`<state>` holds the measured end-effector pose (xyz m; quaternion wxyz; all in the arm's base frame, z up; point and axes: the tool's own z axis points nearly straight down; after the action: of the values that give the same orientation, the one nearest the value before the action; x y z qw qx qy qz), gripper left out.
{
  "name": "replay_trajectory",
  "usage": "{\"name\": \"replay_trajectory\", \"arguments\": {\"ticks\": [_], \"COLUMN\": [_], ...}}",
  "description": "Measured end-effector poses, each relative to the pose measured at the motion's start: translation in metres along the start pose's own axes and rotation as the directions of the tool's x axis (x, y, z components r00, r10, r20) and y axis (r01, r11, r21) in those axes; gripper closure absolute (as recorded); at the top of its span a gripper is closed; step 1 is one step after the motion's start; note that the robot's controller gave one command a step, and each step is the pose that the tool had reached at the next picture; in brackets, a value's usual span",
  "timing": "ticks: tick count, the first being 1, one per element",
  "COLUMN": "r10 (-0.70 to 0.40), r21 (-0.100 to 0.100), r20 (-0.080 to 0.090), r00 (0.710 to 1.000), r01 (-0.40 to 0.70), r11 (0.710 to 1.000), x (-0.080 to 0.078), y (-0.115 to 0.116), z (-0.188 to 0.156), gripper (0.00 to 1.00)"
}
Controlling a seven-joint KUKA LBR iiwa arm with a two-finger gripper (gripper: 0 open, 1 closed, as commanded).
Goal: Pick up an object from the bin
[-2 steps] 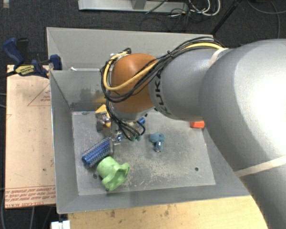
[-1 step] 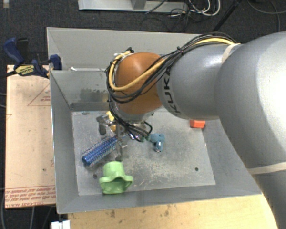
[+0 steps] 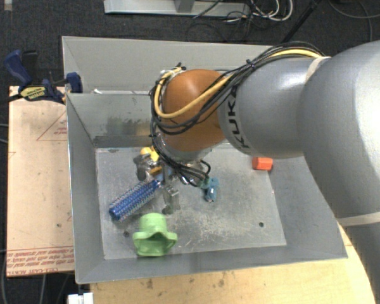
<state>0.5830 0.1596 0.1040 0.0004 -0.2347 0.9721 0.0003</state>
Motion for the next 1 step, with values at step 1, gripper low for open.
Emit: {"name": "replay_trajectory", "arguments": {"ticks": [1], "r10": [0.034], "r21": [-0.002], "r20": [-0.001], "r00": [0.999], "r01": [-0.034], "r11": [0.999], "x": [0.0023], "y": [0.0037], "z": [0.0357], "gripper": [0.0]}}
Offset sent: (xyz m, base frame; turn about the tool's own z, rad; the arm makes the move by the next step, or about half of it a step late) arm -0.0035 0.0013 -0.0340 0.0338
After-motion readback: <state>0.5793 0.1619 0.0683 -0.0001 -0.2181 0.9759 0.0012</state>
